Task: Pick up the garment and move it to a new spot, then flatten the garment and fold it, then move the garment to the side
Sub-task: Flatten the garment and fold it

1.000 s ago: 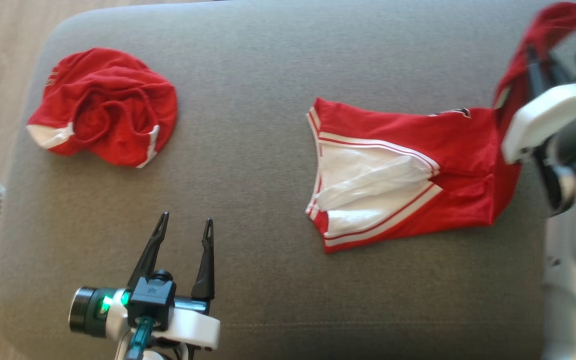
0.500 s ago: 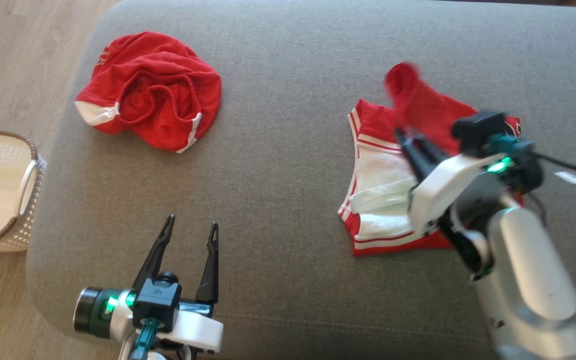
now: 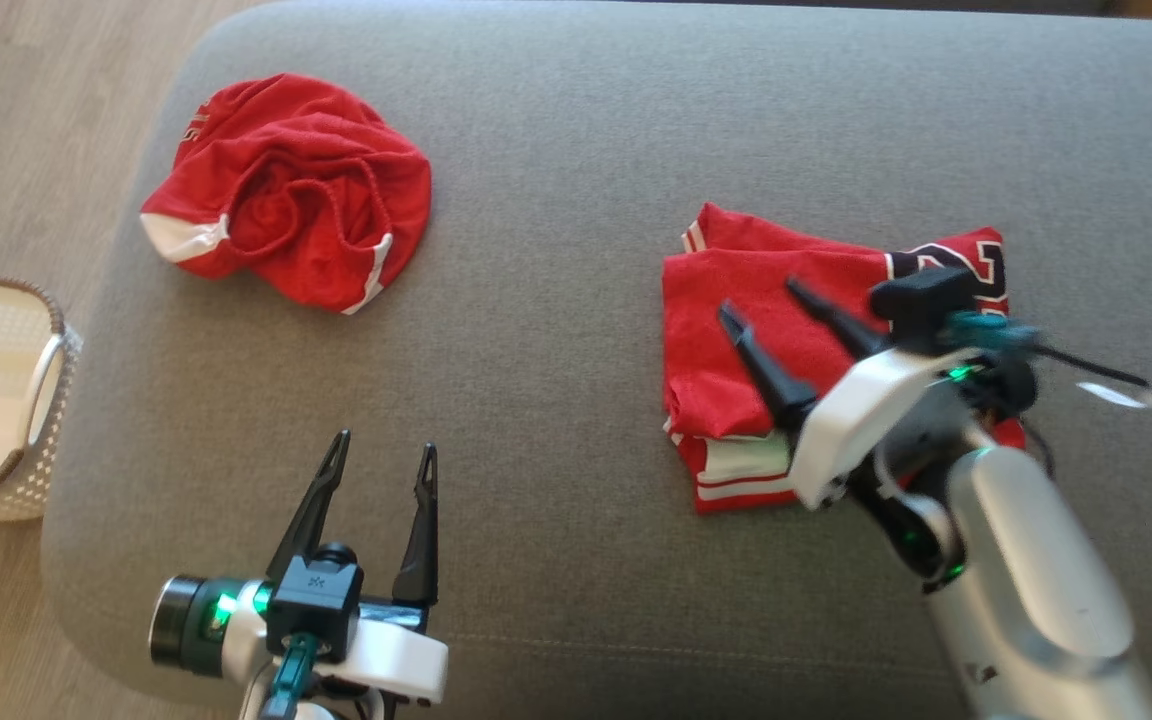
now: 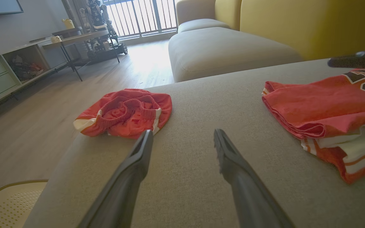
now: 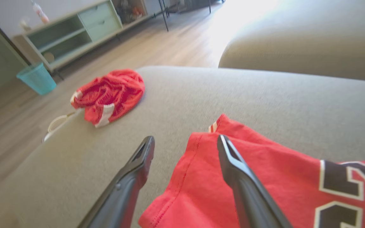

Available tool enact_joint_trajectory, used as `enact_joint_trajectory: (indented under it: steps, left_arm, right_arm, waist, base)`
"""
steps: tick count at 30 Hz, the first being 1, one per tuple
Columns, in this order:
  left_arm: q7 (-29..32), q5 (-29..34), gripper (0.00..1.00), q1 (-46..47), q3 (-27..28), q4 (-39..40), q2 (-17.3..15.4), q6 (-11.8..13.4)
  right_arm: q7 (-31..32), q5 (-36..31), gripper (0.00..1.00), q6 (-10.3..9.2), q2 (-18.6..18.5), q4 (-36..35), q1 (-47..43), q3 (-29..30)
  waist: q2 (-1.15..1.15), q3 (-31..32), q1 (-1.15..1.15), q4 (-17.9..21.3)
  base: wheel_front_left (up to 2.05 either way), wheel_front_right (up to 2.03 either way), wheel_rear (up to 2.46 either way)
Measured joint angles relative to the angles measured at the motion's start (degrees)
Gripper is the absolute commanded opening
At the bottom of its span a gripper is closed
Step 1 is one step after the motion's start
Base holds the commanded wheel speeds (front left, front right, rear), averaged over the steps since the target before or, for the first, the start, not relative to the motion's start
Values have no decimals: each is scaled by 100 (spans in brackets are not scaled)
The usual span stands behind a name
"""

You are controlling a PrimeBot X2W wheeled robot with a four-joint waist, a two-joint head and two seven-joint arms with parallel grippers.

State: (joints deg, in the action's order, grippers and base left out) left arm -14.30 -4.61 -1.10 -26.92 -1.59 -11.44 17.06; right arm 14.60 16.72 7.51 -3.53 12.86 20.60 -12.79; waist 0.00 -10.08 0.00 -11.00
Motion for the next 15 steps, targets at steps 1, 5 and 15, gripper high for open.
enact_joint_trajectory:
  steps: [1,5,15]
  left_arm:
    - [0,0,100,0,8,0,4,0]
    - [0,1,100,-2,56,2,10,1]
    - [0,-101,100,-7,324,24,87,-1]
  right_arm:
    - [-194,109,100,0,1,-70,1,98]
    - [-847,154,100,0,3,-223,9,591]
    - [-2250,-903,100,0,5,-342,-246,1723]
  waist:
    - [0,10,0,30]
    - [0,68,0,179]
    - [0,226,0,552]
  base:
    - [0,0,0]
    - [0,0,0]
    - [0,0,0]
